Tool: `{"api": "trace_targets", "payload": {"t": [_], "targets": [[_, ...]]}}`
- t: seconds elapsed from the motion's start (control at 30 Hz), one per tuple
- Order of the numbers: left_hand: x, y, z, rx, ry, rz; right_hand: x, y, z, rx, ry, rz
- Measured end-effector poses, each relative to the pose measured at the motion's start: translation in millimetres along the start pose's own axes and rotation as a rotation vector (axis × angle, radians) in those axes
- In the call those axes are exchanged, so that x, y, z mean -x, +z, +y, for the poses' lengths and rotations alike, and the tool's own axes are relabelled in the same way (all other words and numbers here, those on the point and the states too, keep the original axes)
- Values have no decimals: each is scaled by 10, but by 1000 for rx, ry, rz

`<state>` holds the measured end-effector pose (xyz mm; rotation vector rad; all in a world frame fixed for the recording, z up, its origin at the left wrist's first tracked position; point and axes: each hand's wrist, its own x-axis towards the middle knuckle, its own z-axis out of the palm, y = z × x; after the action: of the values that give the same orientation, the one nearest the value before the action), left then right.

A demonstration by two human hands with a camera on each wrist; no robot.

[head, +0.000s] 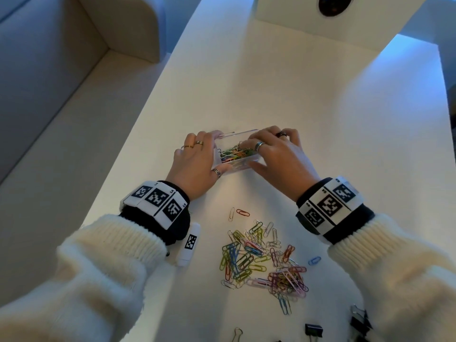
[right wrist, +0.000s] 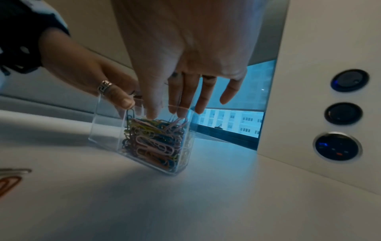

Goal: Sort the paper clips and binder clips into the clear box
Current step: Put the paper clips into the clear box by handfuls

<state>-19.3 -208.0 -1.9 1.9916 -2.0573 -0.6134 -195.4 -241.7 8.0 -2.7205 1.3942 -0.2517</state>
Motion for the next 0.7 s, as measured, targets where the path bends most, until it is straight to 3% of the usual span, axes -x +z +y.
{"api": "trace_targets", "payload": {"t": [0.13,0.3,0.47,0.6,0.7], "targets": [[0,8,3,-1,-3,9,-6,36,-82,90,-27,-124],[-2,7,10,16,-16,4,-33,-35,-76,-128,81,-75],[-3,12,5,40,-16,12,-29,9,-148,-24,-15,-184],[-3,15,1,37,-10,17,52,-105,-119,-154,100,-22],[-2,14,4,45,-7,18,264,-160,-131,-303,46,176]]}}
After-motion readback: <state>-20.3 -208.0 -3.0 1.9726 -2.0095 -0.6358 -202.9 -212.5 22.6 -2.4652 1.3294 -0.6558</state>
